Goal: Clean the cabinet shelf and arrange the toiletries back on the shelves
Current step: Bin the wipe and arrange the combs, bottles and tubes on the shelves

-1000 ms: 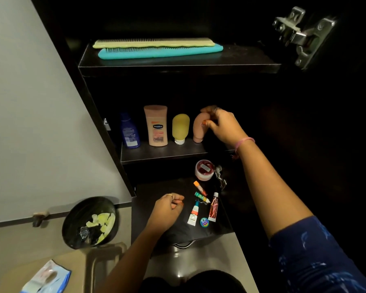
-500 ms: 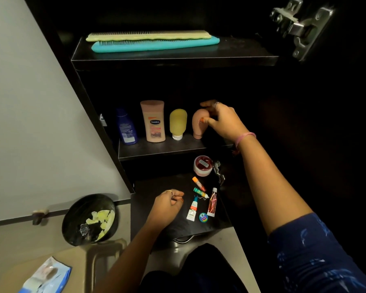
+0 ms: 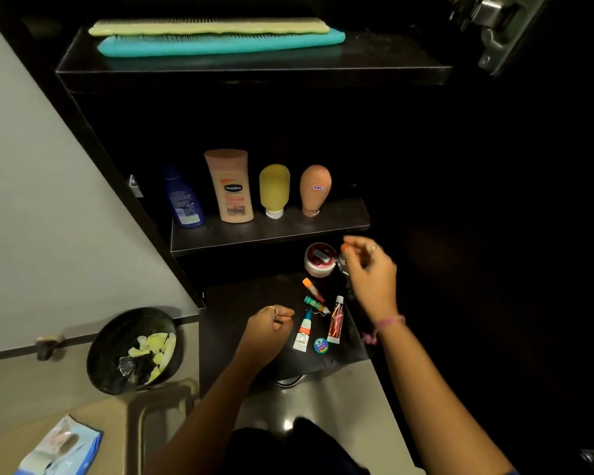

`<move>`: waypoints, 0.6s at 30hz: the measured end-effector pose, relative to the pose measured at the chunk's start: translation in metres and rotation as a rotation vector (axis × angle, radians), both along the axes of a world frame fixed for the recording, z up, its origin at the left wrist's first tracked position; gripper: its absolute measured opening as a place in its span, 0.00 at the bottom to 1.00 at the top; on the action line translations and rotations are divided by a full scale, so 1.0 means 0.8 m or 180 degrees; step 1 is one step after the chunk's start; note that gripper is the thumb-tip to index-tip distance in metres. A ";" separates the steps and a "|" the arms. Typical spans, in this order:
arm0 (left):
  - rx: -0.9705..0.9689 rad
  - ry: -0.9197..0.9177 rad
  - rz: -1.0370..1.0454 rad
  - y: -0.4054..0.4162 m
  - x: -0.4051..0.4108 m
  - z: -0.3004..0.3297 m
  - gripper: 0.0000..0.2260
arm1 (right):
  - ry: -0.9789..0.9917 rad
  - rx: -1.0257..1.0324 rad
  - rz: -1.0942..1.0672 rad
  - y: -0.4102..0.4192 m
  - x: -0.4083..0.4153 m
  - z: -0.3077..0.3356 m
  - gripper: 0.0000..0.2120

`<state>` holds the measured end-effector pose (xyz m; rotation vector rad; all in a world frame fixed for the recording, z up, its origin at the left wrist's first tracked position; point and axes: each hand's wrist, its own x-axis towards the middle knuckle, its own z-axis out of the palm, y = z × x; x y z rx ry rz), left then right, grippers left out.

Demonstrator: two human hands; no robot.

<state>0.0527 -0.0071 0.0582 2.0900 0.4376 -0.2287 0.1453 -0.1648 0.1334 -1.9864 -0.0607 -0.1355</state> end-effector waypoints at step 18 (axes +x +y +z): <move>0.0437 0.0850 -0.0621 -0.031 0.053 -0.097 0.13 | 0.1795 -0.2407 0.1167 -0.013 -0.075 -0.201 0.23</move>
